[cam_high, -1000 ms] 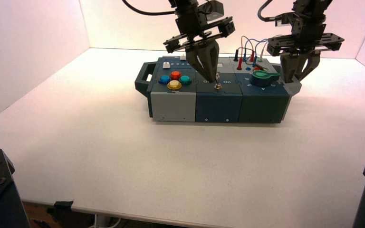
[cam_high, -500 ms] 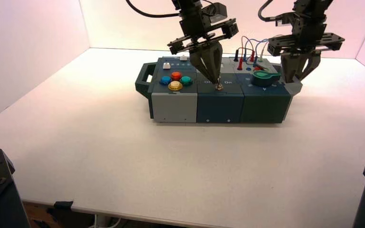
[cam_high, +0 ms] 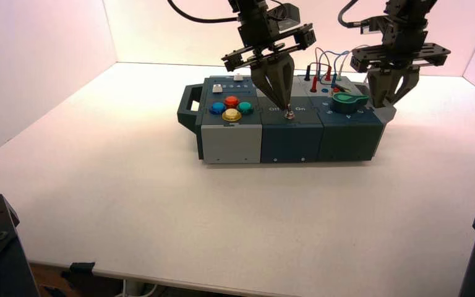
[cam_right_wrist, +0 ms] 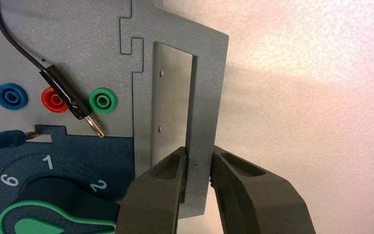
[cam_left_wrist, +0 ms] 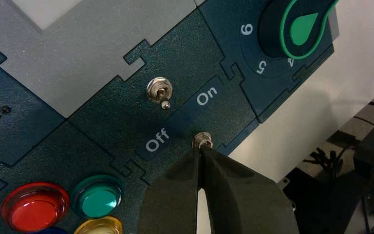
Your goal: Flip the bottom switch on with the left gripper.
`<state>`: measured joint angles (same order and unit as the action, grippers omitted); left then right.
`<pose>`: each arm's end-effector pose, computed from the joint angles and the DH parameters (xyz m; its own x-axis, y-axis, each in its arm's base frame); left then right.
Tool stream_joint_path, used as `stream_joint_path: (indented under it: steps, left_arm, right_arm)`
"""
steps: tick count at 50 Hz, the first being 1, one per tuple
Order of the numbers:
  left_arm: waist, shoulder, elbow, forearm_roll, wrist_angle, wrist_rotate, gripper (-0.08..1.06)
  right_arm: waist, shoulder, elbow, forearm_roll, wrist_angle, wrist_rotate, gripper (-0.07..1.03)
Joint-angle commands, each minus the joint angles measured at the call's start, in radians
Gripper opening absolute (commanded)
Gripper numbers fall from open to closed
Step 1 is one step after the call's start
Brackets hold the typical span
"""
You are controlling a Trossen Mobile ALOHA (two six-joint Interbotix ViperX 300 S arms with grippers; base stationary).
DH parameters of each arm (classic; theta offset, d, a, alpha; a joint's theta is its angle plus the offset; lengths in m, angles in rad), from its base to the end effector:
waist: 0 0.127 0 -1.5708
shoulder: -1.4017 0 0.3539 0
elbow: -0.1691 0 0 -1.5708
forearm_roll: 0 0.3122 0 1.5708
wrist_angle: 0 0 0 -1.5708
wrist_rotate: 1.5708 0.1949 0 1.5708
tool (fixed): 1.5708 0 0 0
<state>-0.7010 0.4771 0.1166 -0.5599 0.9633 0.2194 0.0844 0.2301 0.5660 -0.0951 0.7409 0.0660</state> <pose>0.3183 -0.3799 0.0603 -0.2171 -0.3874 -0.8960 0.5125 0.7359 -0.4424 0.3627 0.0181 0.0356 0.0413 -0.0608 -0.9973 -0.0861 0.9942 -0.0642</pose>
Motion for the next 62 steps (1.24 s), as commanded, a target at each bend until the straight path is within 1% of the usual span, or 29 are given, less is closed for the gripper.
stream_joint_path:
  steps: [1, 8, 14, 19, 24, 28, 39, 50, 62]
  left_arm:
    - [-0.051, -0.038, -0.04, -0.026, 0.006, -0.008, -0.03]
    - [-0.058, -0.04, -0.048, -0.035, 0.006, -0.008, -0.03]
    - [-0.069, -0.04, -0.055, -0.043, 0.005, -0.008, -0.03]
    - [-0.069, -0.044, -0.051, -0.04, -0.005, -0.014, -0.03]
    - [-0.069, -0.071, -0.038, -0.023, -0.023, -0.021, -0.03]
    - [-0.066, -0.086, -0.035, -0.018, -0.023, -0.021, -0.03]
    - [-0.052, -0.11, -0.029, -0.017, -0.021, -0.021, -0.03]
    - [-0.051, -0.107, -0.034, -0.015, -0.018, -0.02, -0.03]
    - [-0.049, -0.1, -0.043, -0.017, -0.017, -0.02, -0.03]
  right_arm:
    - [0.035, 0.005, 0.008, 0.02, 0.014, -0.023, -0.02]
    - [0.067, 0.014, 0.002, 0.023, 0.029, -0.032, -0.02]
    - [0.081, 0.025, -0.005, 0.028, 0.032, -0.032, -0.02]
    - [0.08, 0.026, -0.003, 0.026, 0.032, -0.032, -0.02]
    - [0.08, 0.025, -0.005, 0.021, 0.032, -0.034, -0.02]
    - [0.08, 0.023, -0.005, 0.02, 0.032, -0.032, -0.02]
    - [0.08, 0.021, 0.0, 0.017, 0.028, -0.034, -0.02]
    - [0.084, 0.02, 0.003, 0.017, 0.026, -0.034, -0.02]
    - [0.084, 0.025, -0.011, 0.014, 0.028, -0.034, -0.02]
